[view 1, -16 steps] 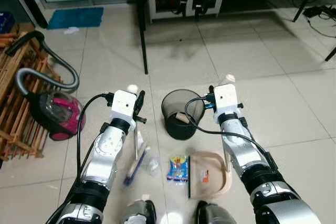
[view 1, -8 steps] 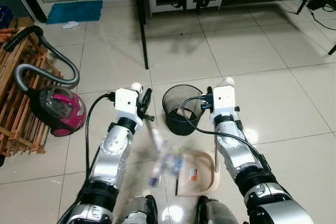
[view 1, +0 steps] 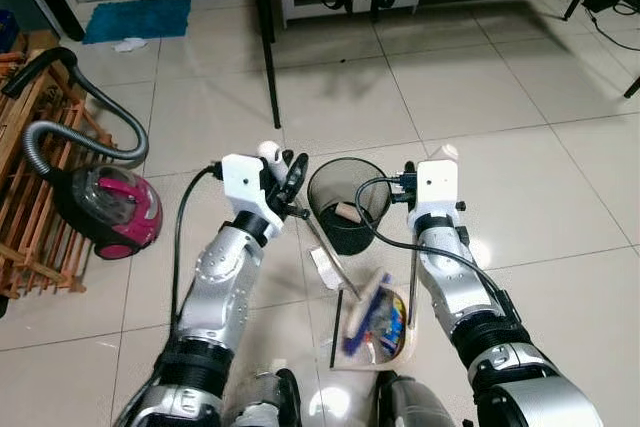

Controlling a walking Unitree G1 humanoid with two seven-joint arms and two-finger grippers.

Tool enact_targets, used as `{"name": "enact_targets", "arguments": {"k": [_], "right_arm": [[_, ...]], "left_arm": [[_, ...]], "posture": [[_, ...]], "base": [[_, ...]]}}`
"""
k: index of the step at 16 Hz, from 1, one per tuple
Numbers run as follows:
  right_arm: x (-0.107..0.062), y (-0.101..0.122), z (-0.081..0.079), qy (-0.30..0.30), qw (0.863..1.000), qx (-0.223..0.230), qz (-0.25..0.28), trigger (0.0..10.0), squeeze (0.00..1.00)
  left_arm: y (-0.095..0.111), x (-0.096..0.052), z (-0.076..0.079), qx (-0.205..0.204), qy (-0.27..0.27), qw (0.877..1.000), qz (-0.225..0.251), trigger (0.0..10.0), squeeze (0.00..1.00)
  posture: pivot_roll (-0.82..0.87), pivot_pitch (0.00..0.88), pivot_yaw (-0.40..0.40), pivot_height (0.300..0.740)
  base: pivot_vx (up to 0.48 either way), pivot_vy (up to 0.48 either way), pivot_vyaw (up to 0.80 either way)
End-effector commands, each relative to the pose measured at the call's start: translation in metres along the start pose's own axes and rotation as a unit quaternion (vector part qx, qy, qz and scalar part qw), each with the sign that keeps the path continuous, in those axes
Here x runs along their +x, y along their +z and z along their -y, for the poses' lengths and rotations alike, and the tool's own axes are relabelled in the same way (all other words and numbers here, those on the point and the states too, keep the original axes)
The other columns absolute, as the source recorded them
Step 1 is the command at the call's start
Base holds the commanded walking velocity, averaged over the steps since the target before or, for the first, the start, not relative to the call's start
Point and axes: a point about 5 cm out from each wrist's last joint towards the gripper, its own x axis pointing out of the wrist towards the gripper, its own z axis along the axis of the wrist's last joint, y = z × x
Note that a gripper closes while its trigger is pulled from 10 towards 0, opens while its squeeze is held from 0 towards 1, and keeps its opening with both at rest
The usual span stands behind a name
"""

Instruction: Sweep floor

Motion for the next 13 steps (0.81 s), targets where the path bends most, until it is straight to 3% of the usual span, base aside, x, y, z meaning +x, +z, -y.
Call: {"name": "enact_targets", "arguments": {"k": [1,8,11,13], "right_arm": [[0.002,0.001,0.005,-0.009,1.000,0.001,-0.001,10.0,0.00],[0.008,0.010,0.037,-0.031,0.997,0.068,0.015,10.0,0.00],[0.010,0.025,0.053,-0.020,0.993,0.107,0.035,10.0,0.00],[0.010,0.034,0.060,-0.009,0.992,0.117,0.041,10.0,0.00]], "left_arm": [[0.017,0.004,-0.005,0.037,-0.013,0.999,0.027,10.0,0.00],[0.059,-0.014,-0.056,0.145,0.011,0.988,0.051,10.0,0.00],[0.057,-0.029,-0.079,0.189,0.071,0.979,0.024,10.0,0.00],[0.053,-0.034,-0.084,0.200,0.092,0.975,0.011,10.0,0.00]], "posture": [[-0.03,0.211,0.045,0.740],[-0.01,0.138,0.045,0.740],[-0.02,0.101,0.054,0.740],[-0.03,0.090,0.057,0.740]], "base": [[0.000,0.000,0.00],[0.000,0.000,0.00],[0.000,0.000,0.00],[0.000,0.000,0.00]]}}
